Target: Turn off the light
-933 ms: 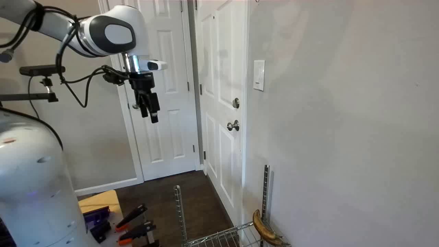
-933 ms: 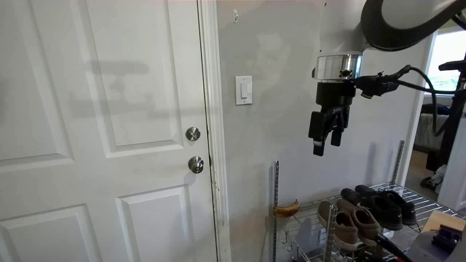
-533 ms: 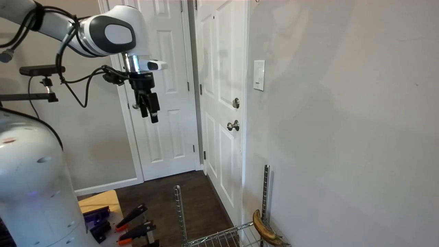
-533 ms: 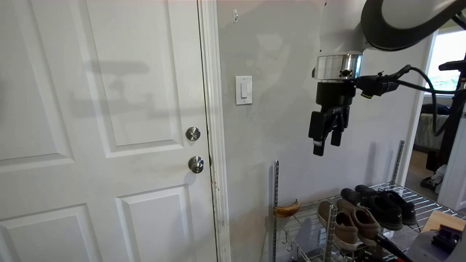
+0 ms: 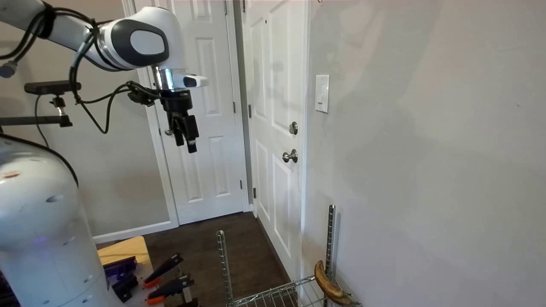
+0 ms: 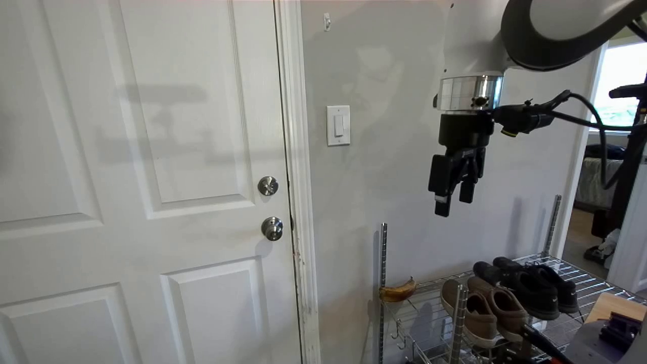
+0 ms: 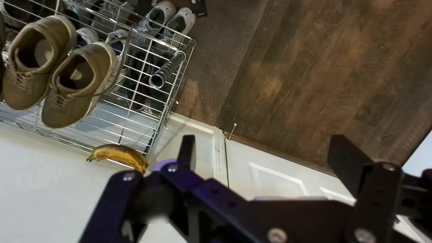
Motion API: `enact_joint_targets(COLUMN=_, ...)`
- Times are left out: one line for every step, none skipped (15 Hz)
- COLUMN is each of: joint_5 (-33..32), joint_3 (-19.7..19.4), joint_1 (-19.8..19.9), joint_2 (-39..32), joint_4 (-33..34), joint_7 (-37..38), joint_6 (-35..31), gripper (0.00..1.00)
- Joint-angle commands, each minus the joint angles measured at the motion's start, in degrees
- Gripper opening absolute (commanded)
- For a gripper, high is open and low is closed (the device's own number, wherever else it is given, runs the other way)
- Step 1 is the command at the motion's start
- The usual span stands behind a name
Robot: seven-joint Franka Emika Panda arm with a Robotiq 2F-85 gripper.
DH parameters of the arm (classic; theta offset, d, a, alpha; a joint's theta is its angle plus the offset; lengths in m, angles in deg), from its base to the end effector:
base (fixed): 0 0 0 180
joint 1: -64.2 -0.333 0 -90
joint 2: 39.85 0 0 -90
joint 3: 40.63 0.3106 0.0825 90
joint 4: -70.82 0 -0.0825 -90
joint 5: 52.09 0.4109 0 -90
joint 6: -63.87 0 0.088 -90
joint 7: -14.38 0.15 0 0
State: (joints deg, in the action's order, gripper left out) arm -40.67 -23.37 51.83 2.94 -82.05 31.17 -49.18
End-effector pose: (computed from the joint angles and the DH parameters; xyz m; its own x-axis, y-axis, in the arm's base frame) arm 0.3129 0.1849 0.3963 0.9964 0.0750 0.0402 0.0749 -0.9972 0.0056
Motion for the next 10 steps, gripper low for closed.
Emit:
enact_joint_targets(joint_5=-0.5, joint_3=-0.1, joint_1=-0.1, joint_2=-0.5, joint_4=0.5, joint_7=0.0, joint_6=0.3, gripper=1.0)
enact_joint_targets(joint_5=-0.9, joint_3=0.0, joint_1=0.1, joint_2=-1.1, joint_4=1.0, joint_7=-0.3, joint_6=0.4, gripper=1.0)
enact_joint_targets(joint_5=-1.4, joint_3=0.1, joint_1=0.3, joint_2=-1.4, joint_4=1.4, joint_7=-0.2, joint_6=0.6, gripper=1.0)
enact_joint_targets(joint_5=-2.1, joint_3=0.2, joint_1=0.5, joint_2=-2.0, joint_4=2.2, joint_7=-0.4, joint_6=0.8, gripper=1.0)
enact_joint_targets(joint_5=-2.6, joint_3=0.2, joint_1=0.6, joint_2=-2.5, joint_4=2.8, joint_7=-0.5, joint_6=0.9, gripper=1.0)
enact_joint_targets(joint_5=-3.2, joint_3=0.2, joint_1=0.7, joint_2=-3.1, joint_4=3.5, joint_7=-0.8, joint_6=1.2, gripper=1.0)
enact_joint_targets(joint_5=-3.9, joint_3=0.2, joint_1=0.9, joint_2=-3.8, joint_4=4.2, joint_7=-0.9, joint_6=1.3, gripper=1.0)
enact_joint_targets(joint_5=-4.8, joint_3=0.2, joint_1=1.1, joint_2=-4.5, joint_4=5.1, joint_7=-1.1, joint_6=1.5, gripper=1.0)
enact_joint_targets(joint_5=-5.7, joint_3=0.1, joint_1=1.2, joint_2=-5.1, joint_4=5.8, joint_7=-1.1, joint_6=1.6, gripper=1.0)
enact_joint_targets(joint_5=-6.5, joint_3=0.0, joint_1=1.3, joint_2=-5.9, joint_4=6.7, joint_7=-1.3, joint_6=1.7, gripper=1.0)
